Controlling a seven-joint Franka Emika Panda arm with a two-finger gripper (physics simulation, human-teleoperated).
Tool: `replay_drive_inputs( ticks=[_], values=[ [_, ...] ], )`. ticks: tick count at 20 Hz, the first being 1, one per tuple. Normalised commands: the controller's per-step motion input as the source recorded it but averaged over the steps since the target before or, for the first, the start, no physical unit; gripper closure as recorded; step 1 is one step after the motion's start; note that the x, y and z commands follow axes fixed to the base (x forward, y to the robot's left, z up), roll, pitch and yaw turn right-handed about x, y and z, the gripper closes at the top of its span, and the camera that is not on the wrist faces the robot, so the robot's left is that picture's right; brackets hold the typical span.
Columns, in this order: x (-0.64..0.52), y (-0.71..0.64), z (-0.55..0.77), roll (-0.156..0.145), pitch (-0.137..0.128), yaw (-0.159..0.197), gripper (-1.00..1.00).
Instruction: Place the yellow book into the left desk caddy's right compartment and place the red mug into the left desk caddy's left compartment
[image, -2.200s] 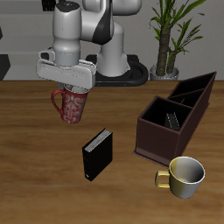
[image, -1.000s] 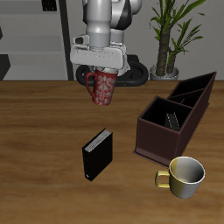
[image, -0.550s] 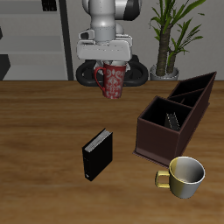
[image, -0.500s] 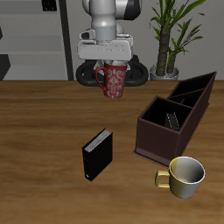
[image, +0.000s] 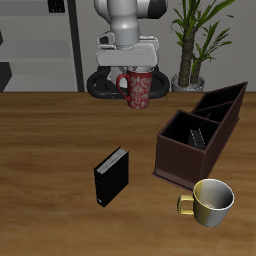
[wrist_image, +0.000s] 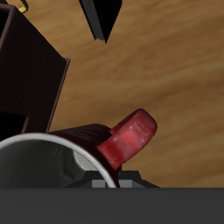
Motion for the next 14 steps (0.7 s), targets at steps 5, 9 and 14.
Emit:
replay_drive_inputs(
  ticks=[5, 9, 14],
  values=[
    [-0.17, 0.13, 0.02, 0.027, -0.007, -0.018, 1.00],
    [-0.26, 0.19, 0.10, 0.022, -0.034, 0.010, 1.00],
    [-0.19, 0.22, 0.08, 0.007, -0.006, -0.002, 1.00]
  ],
)
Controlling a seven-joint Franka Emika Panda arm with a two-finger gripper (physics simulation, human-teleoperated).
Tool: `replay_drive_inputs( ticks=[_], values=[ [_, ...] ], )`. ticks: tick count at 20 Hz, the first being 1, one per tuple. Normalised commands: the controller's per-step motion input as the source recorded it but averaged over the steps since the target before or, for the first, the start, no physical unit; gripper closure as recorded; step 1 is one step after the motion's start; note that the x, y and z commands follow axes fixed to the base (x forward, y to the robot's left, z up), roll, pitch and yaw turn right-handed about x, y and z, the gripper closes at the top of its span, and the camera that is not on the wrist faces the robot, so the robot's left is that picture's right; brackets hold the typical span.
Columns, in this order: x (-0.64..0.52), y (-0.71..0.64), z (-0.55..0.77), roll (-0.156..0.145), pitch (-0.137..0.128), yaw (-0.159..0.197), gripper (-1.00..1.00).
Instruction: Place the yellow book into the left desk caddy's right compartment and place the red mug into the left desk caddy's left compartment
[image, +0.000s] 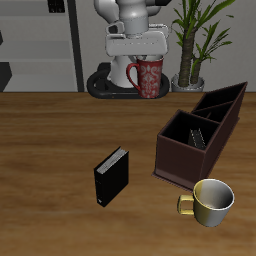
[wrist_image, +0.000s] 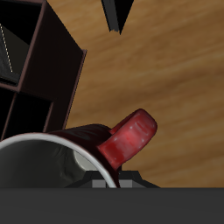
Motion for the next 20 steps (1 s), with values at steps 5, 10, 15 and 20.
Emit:
replay_drive_inputs(
  ticks=[5, 10, 15, 20],
  values=[
    [-0.16, 0.27, -0.03, 0.050, 0.011, 0.009, 1.00],
    [-0.11, 0.14, -0.07, 0.016, 0.008, 0.003, 1.00],
    [-0.09, 0.18, -0.09, 0.023, 0.009, -0.011, 1.00],
    [-0.06, 0.25, -0.12, 0.003, 0.002, -0.034, 1.00]
  ],
)
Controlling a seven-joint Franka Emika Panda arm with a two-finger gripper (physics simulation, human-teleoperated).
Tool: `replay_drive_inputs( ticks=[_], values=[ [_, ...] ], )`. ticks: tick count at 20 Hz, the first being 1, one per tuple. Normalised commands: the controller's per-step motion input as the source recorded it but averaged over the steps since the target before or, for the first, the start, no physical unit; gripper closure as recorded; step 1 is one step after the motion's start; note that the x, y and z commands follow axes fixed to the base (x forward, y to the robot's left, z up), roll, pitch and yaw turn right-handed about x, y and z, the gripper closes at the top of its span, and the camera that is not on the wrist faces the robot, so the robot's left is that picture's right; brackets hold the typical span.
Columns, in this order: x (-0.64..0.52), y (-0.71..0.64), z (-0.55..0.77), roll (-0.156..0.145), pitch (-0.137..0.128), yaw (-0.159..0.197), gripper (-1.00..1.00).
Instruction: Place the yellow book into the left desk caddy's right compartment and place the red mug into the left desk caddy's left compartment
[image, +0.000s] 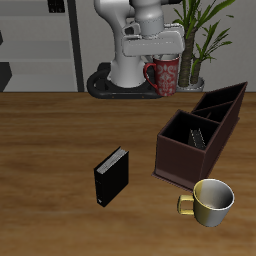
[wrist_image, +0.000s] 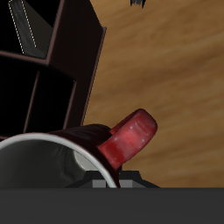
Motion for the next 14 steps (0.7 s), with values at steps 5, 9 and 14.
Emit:
replay_drive_inputs(
  ticks=[5, 9, 14],
  values=[
    [-0.02, 0.20, -0.05, -0.017, 0.000, -0.057, 1.00],
    [-0.12, 0.26, -0.02, -0.015, -0.022, -0.043, 1.00],
    [-0.11, 0.27, 0.04, -0.016, -0.036, -0.002, 1.00]
  ],
)
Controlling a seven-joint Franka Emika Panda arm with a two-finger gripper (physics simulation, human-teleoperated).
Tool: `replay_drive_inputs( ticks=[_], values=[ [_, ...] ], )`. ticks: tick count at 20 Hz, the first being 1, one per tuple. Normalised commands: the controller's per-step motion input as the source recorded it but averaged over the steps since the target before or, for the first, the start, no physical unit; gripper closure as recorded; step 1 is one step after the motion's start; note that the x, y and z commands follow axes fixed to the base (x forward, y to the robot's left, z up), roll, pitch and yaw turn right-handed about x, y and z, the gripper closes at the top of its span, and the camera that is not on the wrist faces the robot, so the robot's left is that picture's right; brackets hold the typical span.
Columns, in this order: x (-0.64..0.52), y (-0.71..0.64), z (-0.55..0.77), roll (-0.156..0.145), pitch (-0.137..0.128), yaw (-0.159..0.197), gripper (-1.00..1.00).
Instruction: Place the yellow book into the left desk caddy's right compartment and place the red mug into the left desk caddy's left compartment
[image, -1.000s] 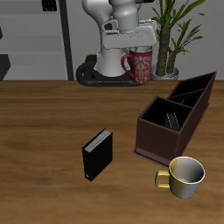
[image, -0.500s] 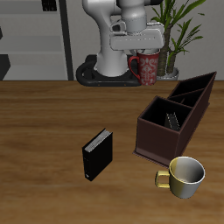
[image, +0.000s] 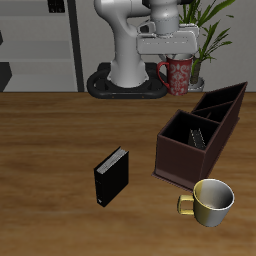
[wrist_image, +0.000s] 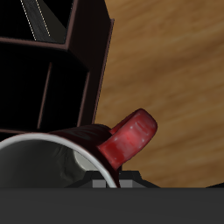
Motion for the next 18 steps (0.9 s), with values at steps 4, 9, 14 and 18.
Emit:
replay_drive_inputs(
  ticks=[4, 9, 14, 18],
  values=[
    [-0.07, 0.22, -0.02, -0.031, -0.005, -0.050, 1.00],
    [-0.09, 0.42, -0.03, 0.049, 0.007, 0.002, 1.00],
    [-0.08, 0.30, -0.11, 0.045, 0.016, 0.012, 1.00],
    [0.01, 0.19, -0.02, 0.018, 0.000, 0.012, 1.00]
  ],
)
